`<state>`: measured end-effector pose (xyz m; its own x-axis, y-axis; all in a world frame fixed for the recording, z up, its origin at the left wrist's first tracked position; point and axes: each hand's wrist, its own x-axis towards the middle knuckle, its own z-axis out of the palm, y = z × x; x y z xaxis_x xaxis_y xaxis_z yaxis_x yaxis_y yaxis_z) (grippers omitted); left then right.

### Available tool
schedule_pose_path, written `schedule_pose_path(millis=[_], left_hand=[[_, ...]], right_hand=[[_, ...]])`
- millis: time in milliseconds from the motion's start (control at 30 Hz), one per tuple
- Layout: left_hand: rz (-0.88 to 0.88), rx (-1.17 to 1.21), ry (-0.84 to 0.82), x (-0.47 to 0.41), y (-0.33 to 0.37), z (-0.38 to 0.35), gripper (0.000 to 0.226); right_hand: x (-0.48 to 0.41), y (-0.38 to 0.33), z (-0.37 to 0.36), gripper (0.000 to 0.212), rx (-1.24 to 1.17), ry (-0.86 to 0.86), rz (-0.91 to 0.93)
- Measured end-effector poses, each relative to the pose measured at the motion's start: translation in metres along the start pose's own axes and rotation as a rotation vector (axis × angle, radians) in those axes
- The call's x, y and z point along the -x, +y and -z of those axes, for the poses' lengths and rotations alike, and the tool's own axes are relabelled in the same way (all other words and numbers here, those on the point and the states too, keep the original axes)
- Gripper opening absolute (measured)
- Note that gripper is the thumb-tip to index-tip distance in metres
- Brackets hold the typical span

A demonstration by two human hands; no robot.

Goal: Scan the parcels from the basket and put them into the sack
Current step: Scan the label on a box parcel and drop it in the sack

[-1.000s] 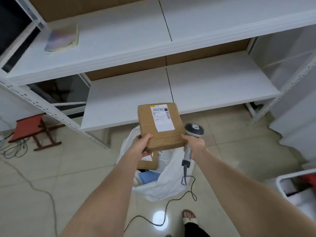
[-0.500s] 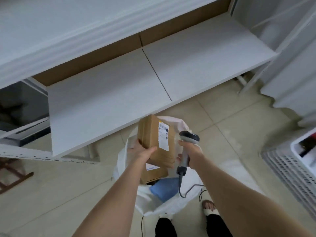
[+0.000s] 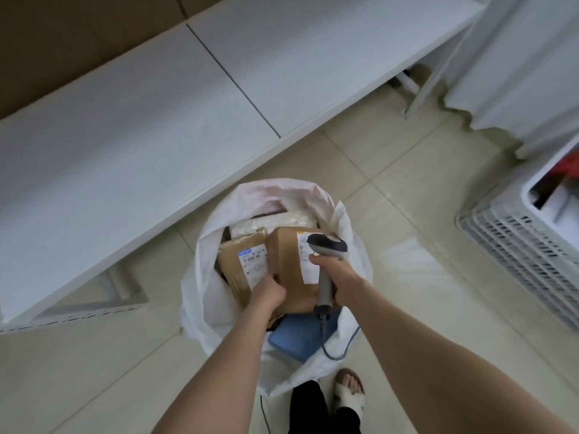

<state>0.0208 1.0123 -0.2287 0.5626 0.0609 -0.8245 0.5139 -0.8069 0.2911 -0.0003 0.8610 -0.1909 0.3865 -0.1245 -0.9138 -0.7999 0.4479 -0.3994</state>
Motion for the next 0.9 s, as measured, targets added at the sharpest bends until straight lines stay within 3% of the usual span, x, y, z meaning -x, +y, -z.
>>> schedule_pose_path(millis=[100, 167, 333, 500, 667, 900], left_hand=[[-0.066, -0.049, 0.121, -0.002, -0.002, -0.007, 0.059], [-0.103, -0.101, 0.105, -0.001, -0.001, -0.009, 0.068], [-0.062, -0.166, 0.013, 0.017, 0.0, -0.009, 0.055], [-0.054, -0.161, 0.053, 0.052, 0.022, 0.008, 0.046], [-0.219, -0.181, 0.068, 0.092, 0.084, 0.035, 0.038], [-0.445, -0.286, 0.049, 0.166, 0.209, 0.019, 0.035]], right_hand=[[-0.004, 0.016, 0.001, 0.024, -0.035, -0.008, 0.001], [-0.004, 0.023, 0.002, 0.02, -0.056, 0.006, 0.012], [0.012, 0.026, 0.016, 0.012, -0.108, -0.002, 0.009], [0.05, 0.01, 0.03, 0.006, -0.172, -0.01, 0.011], [0.106, -0.024, 0.055, 0.015, -0.246, 0.04, 0.147], [0.185, -0.077, 0.134, 0.007, -0.462, 0.107, 0.263]])
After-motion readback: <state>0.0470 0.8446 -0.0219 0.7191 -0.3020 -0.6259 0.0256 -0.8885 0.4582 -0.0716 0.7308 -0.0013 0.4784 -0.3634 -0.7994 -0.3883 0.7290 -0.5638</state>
